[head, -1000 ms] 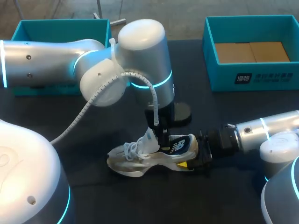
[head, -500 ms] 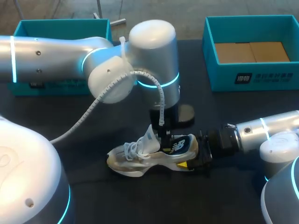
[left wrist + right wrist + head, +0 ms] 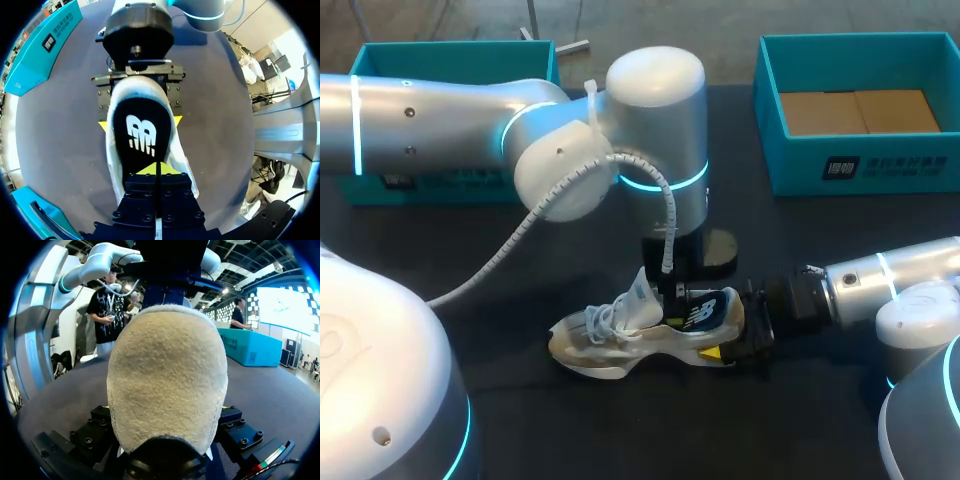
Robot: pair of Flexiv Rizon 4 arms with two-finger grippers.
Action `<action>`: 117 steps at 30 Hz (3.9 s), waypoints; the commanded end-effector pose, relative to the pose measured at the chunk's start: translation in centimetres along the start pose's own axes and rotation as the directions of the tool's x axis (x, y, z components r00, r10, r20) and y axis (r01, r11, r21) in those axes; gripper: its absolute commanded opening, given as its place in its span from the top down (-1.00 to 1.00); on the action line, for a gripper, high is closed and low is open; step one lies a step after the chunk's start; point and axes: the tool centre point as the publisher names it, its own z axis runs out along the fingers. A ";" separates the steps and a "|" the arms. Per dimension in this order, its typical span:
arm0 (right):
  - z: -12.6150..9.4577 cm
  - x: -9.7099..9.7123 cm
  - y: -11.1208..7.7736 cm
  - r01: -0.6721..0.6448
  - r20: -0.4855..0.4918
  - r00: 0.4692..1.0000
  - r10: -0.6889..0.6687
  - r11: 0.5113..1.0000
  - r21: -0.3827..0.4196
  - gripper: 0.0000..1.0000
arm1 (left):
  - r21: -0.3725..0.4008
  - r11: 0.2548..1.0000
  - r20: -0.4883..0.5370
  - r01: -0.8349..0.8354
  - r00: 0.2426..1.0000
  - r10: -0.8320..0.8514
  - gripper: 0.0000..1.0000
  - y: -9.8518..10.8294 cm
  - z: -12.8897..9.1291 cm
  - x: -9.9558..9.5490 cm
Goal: Take the shoe out of the shoebox, open the shoe tongue, remove and reinsert the insole, then place the shoe into the shoebox
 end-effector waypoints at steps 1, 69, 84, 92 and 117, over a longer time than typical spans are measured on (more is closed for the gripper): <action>0.2 0.0 0.1 -0.001 -0.001 1.000 0.001 1.000 0.006 1.00 | 0.013 1.000 -0.019 0.002 1.000 -0.001 1.00 0.8 1.8 -0.5; 0.2 0.0 0.1 -0.001 -0.001 1.000 0.001 1.000 0.006 1.00 | 0.166 0.984 0.080 0.059 0.994 -0.073 1.00 1.6 1.6 -0.9; 0.2 0.0 0.1 -0.001 -0.001 1.000 0.001 1.000 0.006 1.00 | 0.290 0.956 -0.069 0.045 0.997 -0.026 1.00 1.6 -0.5 -0.6; 0.2 0.0 0.1 -0.001 -0.001 1.000 0.001 1.000 0.006 1.00 | 0.330 0.944 -0.083 0.022 0.996 0.006 1.00 1.4 -1.5 -0.3; 0.2 0.0 0.1 -0.001 -0.001 1.000 0.001 1.000 0.006 1.00 | 0.445 0.895 -0.082 0.012 0.996 0.027 1.00 1.3 -2.6 0.2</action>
